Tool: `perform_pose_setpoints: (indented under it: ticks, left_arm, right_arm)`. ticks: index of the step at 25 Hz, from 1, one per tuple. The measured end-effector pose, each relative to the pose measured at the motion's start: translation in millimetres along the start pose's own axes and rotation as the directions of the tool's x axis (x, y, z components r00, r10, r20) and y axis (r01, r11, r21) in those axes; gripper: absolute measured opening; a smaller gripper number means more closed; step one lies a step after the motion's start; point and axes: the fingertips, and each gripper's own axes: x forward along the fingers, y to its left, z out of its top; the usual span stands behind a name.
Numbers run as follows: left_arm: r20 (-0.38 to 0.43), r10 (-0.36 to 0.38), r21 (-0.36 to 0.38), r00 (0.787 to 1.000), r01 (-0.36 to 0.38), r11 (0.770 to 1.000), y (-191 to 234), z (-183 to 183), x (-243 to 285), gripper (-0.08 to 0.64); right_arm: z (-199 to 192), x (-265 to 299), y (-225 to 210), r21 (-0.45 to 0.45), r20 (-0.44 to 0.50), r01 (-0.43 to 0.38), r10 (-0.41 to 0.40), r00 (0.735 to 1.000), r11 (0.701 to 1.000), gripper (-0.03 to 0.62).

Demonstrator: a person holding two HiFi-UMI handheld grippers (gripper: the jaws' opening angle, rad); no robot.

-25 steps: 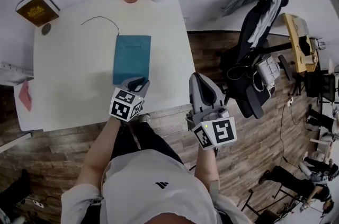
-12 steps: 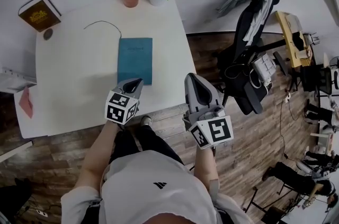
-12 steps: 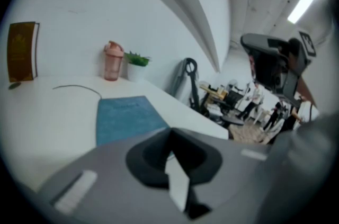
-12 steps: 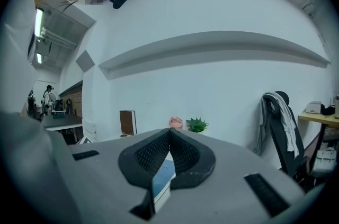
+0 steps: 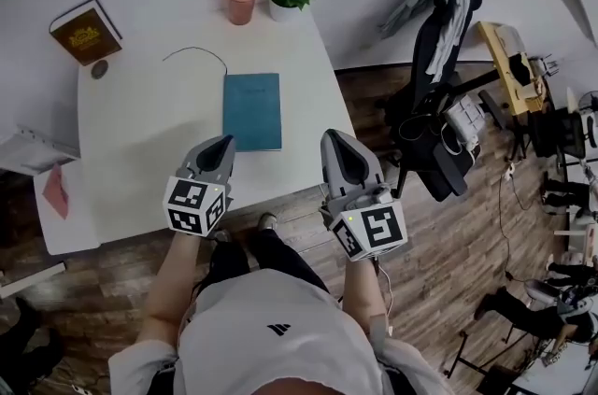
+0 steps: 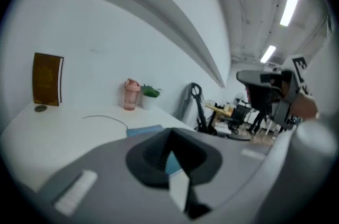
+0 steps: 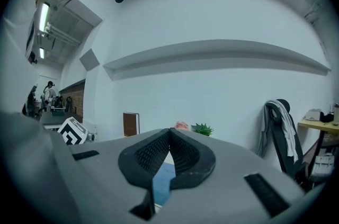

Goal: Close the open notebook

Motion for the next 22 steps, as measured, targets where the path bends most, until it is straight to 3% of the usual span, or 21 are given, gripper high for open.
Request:
perform_pose_setpoints:
  ticks: [10,22]
  left_arm:
    - [0.157,0.023,0.037,0.987,-0.030,0.999,4.4,53.3,-71.7,0.008]
    - [0.301,0.028,0.096,0.953,-0.059,0.994,-4.4,92.8,-139.7,0.008]
  right_arm:
    - [18.8,-20.6,32.4,-0.023,0.051,0.046,-0.044,0.998,0.999,-0.006]
    - [38.5,-56.7,64.0,-0.037,0.110,0.110,-0.105,0.988,0.993,-0.006]
